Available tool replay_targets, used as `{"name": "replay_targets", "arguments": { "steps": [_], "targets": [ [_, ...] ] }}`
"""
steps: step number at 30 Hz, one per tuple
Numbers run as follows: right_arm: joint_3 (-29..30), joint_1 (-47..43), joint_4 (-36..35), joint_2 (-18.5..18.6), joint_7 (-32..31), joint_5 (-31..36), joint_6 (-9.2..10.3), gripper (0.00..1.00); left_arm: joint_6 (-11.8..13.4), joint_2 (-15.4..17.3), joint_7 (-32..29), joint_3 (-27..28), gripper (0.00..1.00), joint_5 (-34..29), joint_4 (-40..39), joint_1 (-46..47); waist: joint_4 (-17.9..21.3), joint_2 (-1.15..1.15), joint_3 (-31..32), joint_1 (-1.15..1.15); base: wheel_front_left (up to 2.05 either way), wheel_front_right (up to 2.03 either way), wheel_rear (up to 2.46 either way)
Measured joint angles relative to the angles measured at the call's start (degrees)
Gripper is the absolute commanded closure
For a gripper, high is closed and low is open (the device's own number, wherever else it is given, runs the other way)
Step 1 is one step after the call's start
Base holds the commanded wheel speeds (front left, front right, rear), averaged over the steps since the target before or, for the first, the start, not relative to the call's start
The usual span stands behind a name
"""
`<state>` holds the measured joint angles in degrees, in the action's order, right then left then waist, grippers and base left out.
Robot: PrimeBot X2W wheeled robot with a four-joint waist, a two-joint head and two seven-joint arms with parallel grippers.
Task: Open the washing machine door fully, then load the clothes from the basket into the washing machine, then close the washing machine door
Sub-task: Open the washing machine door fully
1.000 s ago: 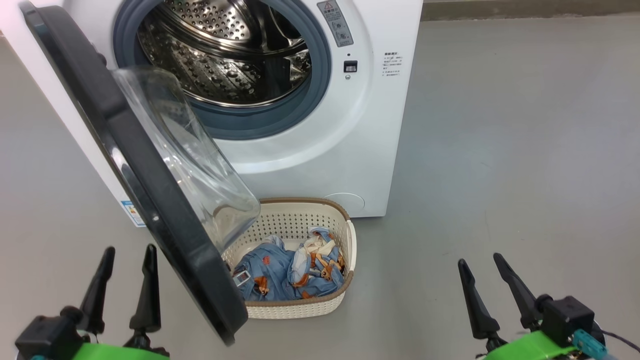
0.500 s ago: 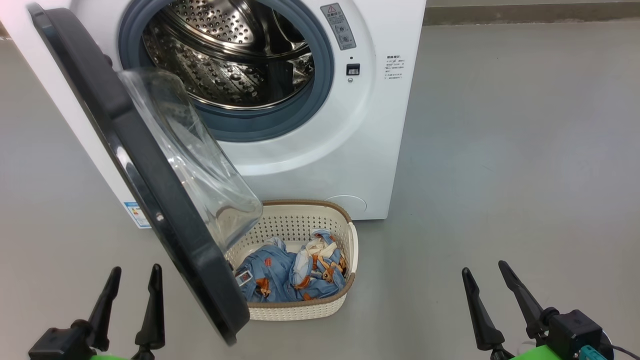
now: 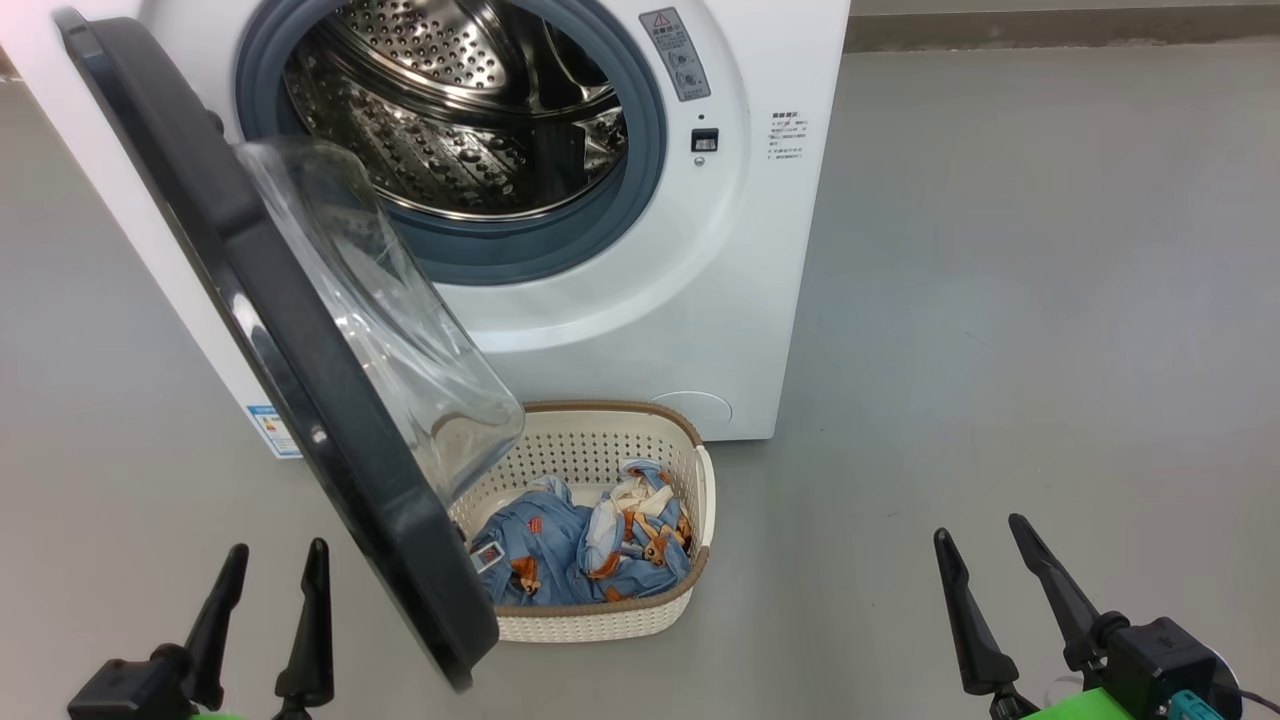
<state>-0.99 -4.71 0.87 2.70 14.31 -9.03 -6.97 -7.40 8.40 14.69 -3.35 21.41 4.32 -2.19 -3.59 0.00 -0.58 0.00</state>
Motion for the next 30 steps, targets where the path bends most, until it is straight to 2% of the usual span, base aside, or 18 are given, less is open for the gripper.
{"name": "replay_targets", "arguments": {
  "steps": [29,30],
  "targets": [
    [0.01,0.01,0.19,0.00,0.00,-0.02,0.00,0.00,0.00,-0.10,0.00,0.38,0.00,-0.51,0.41,-0.19,-0.48,0.00,0.65,0.00,0.00,0.00,0.00],
    [0.00,0.01,0.23,0.00,0.00,-0.02,0.00,0.00,0.00,-0.11,0.00,0.36,0.52,-0.51,0.41,-0.20,-0.49,0.00,0.69,0.00,0.00,0.00,0.00]
  ]
}}
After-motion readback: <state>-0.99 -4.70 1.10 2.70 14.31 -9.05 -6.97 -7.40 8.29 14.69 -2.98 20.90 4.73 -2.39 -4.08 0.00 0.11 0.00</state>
